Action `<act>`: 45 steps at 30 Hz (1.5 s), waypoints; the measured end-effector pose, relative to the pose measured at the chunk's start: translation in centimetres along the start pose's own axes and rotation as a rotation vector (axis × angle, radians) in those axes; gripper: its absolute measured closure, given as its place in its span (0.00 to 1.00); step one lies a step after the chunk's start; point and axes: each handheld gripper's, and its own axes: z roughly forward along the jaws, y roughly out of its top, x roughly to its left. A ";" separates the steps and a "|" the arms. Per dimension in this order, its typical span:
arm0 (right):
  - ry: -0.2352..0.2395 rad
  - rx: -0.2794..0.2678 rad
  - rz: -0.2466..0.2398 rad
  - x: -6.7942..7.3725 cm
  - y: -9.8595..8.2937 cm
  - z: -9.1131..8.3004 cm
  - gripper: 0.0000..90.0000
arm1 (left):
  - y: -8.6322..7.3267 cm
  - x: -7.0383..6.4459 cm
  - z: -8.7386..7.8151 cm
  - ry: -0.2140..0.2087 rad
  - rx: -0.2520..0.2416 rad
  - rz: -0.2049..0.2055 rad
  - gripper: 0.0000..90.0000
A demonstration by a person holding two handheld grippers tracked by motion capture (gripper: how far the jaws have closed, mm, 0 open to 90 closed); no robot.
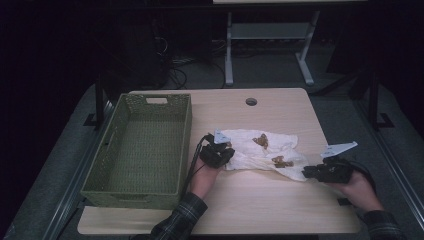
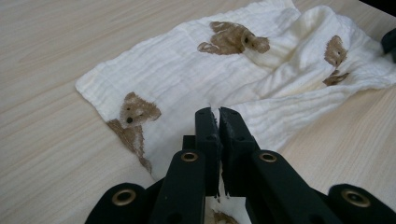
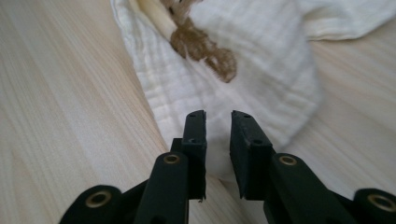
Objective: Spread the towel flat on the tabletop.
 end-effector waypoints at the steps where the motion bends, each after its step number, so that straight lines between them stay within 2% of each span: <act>1: -0.005 -0.015 -0.003 -0.2 -0.2 -0.4 0.80 | 0.0 0.0 0.0 0.000 0.000 -0.001 0.96; 4: -0.008 -0.023 -0.002 -0.4 -0.6 -0.8 0.77 | 0.0 0.0 0.1 -0.001 0.004 0.001 0.96; 5: 0.014 -0.009 -0.005 -0.4 -1.0 -0.7 0.75 | 0.0 0.0 0.1 -0.002 0.005 0.000 0.96; 6: 0.014 -0.009 -0.005 -0.4 -1.0 -0.7 0.75 | 0.0 -0.1 0.1 -0.001 0.006 0.003 0.96; 9: 0.025 0.013 -0.039 -0.1 -1.0 0.0 0.73 | 0.0 -0.2 0.1 -0.005 0.007 0.002 0.96; 11: 0.012 0.013 -0.059 0.0 -0.9 0.3 0.81 | 0.0 -0.2 0.1 -0.006 0.009 0.002 0.96; 12: -0.003 0.024 -0.051 0.1 -0.8 0.3 0.87 | 0.0 -0.2 0.1 -0.009 0.010 0.001 0.96; 14: -0.008 0.026 -0.048 -0.1 -0.9 0.2 0.92 | 0.0 -0.2 0.0 -0.019 0.010 -0.002 0.96; 18: 0.004 0.020 -0.018 0.2 -0.9 -0.4 0.93 | 0.1 -0.7 -0.9 -0.051 0.006 -0.015 0.96; 22: 0.024 -0.004 -0.031 0.8 -1.2 -1.2 0.93 | -0.1 -1.4 -2.0 -0.069 0.005 -0.008 0.96; 28: 0.033 -0.025 -0.046 1.6 -2.3 -2.4 0.93 | -1.3 -2.7 -3.5 -0.116 0.011 -0.011 0.96; 30: 0.039 -0.044 -0.053 1.9 -2.9 -3.1 0.93 | -1.5 -2.9 -3.7 -0.118 0.013 -0.012 0.96; 31: 0.039 -0.055 -0.053 2.0 -3.2 -3.4 0.93 | -1.9 -3.3 -4.2 -0.123 0.013 -0.019 0.96; 36: 0.059 -0.071 -0.053 2.7 -4.3 -4.4 0.93 | -3.1 -4.4 -5.3 -0.123 0.041 -0.002 0.96; 38: 0.067 -0.068 -0.056 3.1 -4.7 -4.5 0.93 | -3.7 -4.8 -5.5 -0.119 0.058 0.010 0.96; 44: 0.099 -0.040 -0.064 4.1 -5.4 -4.2 0.93 | -5.3 -5.7 -6.1 -0.118 0.102 0.013 0.95; 45: 0.098 -0.032 -0.077 4.3 -5.5 -4.1 0.89 | -5.4 -5.8 -6.1 -0.118 0.106 0.010 0.94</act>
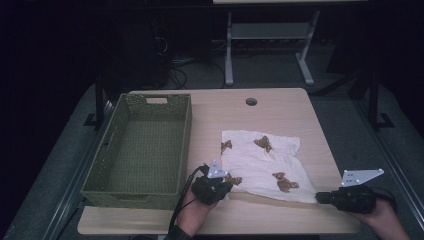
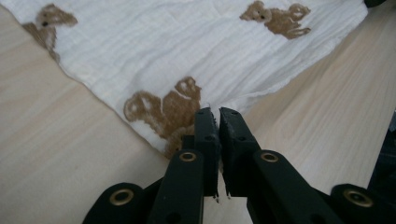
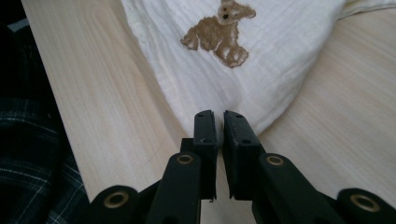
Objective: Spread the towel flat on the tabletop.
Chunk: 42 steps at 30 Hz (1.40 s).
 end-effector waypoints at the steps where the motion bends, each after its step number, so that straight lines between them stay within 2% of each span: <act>1: -0.001 -0.005 -0.004 0.0 0.0 0.0 0.88 | -0.1 0.0 0.0 0.002 0.000 0.002 0.90; 3: -0.003 -0.028 0.004 -0.2 0.3 -0.2 0.80 | 0.1 0.1 -0.1 -0.001 -0.013 0.001 0.82; 6: -0.019 -0.055 0.014 -0.8 1.0 -0.4 0.74 | 0.7 0.3 0.0 -0.001 -0.025 0.015 0.74; 7: -0.025 -0.059 0.017 -1.0 1.3 -0.3 0.74 | 0.9 0.5 0.2 -0.003 -0.023 0.022 0.72; 8: -0.054 -0.063 0.025 -1.7 2.0 0.0 0.73 | 1.2 0.8 0.7 -0.012 -0.018 0.020 0.68; 10: -0.073 -0.064 0.039 -2.1 2.4 0.2 0.73 | 1.4 1.0 1.0 -0.014 -0.017 0.028 0.67; 14: -0.126 -0.060 0.065 -4.3 4.3 1.2 0.74 | 1.9 1.5 2.4 -0.025 0.002 0.046 0.58; 19: -0.165 -0.066 0.096 -6.5 6.3 2.3 0.74 | 2.0 2.1 3.8 -0.032 0.025 0.083 0.52; 21: -0.187 -0.068 0.104 -7.4 7.1 2.6 0.75 | 2.0 2.2 4.2 -0.038 0.024 0.080 0.50; 24: -0.204 -0.073 0.112 -8.5 8.0 3.0 0.76 | 1.6 2.0 4.5 -0.023 0.030 0.113 0.48; 27: -0.227 -0.074 0.130 -9.9 9.1 3.7 0.76 | 1.4 1.9 4.5 -0.021 0.032 0.105 0.45; 30: -0.250 -0.075 0.146 -11.2 10.1 4.5 0.76 | 1.3 1.9 4.5 -0.015 0.032 0.120 0.44; 34: -0.263 -0.081 0.178 -12.8 11.1 5.8 0.76 | 1.1 2.0 4.6 -0.012 0.038 0.118 0.43; 37: -0.277 -0.052 0.192 -13.8 11.5 7.0 0.77 | 0.9 2.0 4.7 -0.010 0.043 0.116 0.42; 42: -0.280 -0.034 0.218 -14.4 11.5 7.9 0.79 | 0.7 1.9 4.7 0.000 0.048 0.125 0.42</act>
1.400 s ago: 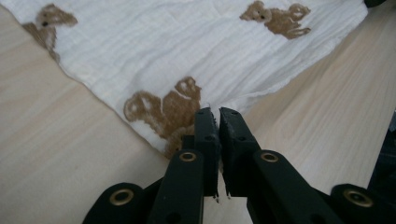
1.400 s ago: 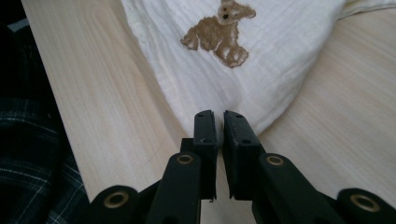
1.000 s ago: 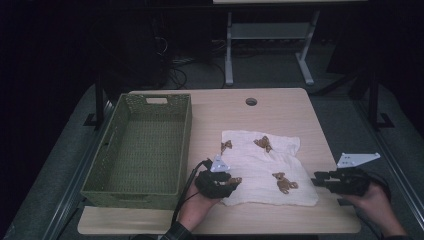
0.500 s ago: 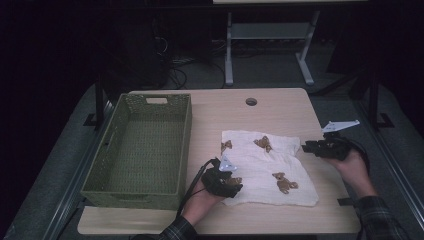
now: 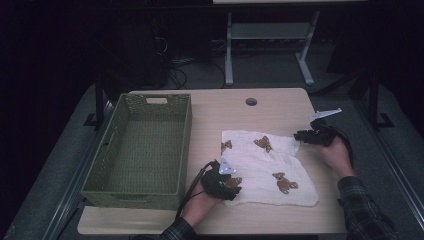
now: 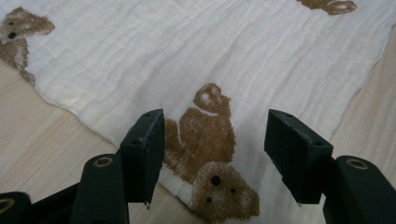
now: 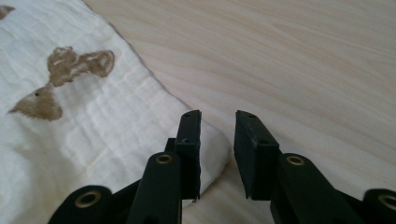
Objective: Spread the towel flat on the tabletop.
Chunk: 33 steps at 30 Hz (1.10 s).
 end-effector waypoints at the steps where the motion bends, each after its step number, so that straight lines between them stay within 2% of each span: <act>1: -0.001 0.008 0.005 0.0 0.0 0.1 0.80 | 0.0 0.0 0.0 0.001 0.004 -0.002 0.42; 5: 0.002 0.023 0.014 -0.3 -0.5 0.3 0.81 | -0.1 0.0 0.3 0.002 0.014 0.004 0.41; 9: 0.010 0.037 0.034 -0.6 -0.6 0.3 0.94 | -0.1 -0.1 0.3 0.007 0.015 0.009 0.41; 16: -0.015 0.017 0.006 -0.8 0.1 0.1 0.96 | -0.1 -0.1 0.3 0.008 0.017 0.012 0.41; 25: -0.083 0.035 -0.062 -1.6 3.6 1.0 0.96 | -0.2 -0.2 0.4 0.015 0.018 0.019 0.40; 28: -0.115 0.041 -0.072 -1.7 4.0 1.5 0.95 | -0.2 -0.2 0.4 0.014 0.017 0.019 0.40; 33: -0.055 -0.008 -0.033 -1.6 3.5 0.9 0.81 | 0.1 0.1 0.2 0.009 0.010 -0.016 0.38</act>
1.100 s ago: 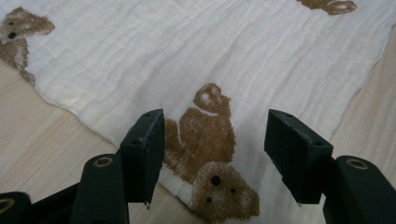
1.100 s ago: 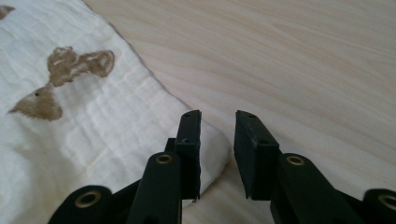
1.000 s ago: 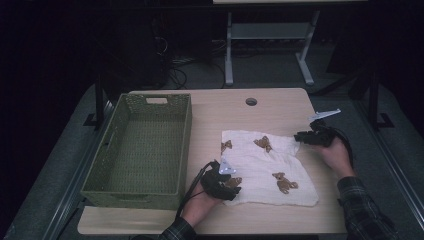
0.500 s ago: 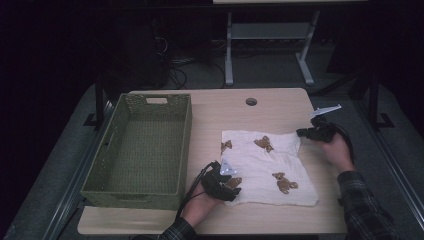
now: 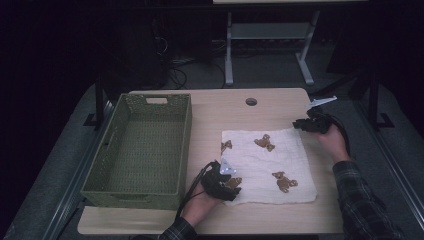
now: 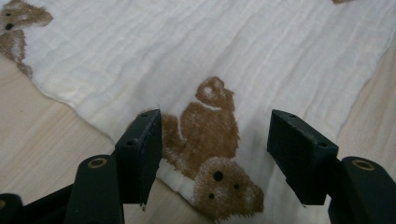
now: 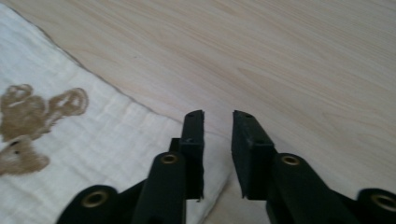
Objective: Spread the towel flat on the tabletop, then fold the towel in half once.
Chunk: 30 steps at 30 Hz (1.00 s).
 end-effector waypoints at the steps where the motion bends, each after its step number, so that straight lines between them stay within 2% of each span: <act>1: 0.006 -0.012 0.000 0.1 -0.2 -0.2 0.80 | 0.2 0.2 -0.2 0.008 0.004 0.002 0.38; 4: 0.036 -0.034 0.009 0.0 -0.8 -0.7 0.70 | 0.9 0.7 -0.5 0.022 -0.019 -0.014 0.38; 5: 0.039 -0.036 0.018 0.0 -1.0 -0.8 0.69 | 1.2 0.9 -0.7 0.020 -0.030 -0.034 0.38; 9: 0.053 -0.043 0.020 -0.2 -1.4 -1.1 0.65 | 1.9 1.4 -0.9 0.035 -0.046 -0.051 0.38; 12: 0.065 -0.050 0.025 -0.4 -1.6 -1.3 0.63 | 3.2 2.0 -0.5 0.049 -0.051 -0.058 0.39; 16: 0.074 -0.061 0.023 -0.7 -1.6 -1.5 0.62 | 4.5 3.3 0.4 0.043 -0.057 -0.089 0.41; 18: 0.078 -0.066 0.026 -0.8 -1.6 -1.6 0.61 | 5.1 4.2 0.7 0.066 -0.047 -0.089 0.44; 24: 0.077 -0.060 0.029 -0.9 -1.8 -1.5 0.60 | 6.4 6.8 1.2 0.119 -0.082 -0.105 0.49; 27: 0.072 -0.055 0.021 -0.9 -1.8 -1.4 0.60 | 6.9 8.1 1.7 0.150 -0.070 -0.104 0.52; 28: 0.073 -0.057 0.027 -0.9 -1.8 -1.3 0.60 | 7.3 8.9 1.9 0.178 -0.059 -0.101 0.52; 30: 0.068 -0.052 0.026 -1.0 -1.9 -1.2 0.60 | 7.5 9.6 2.2 0.197 -0.065 -0.111 0.53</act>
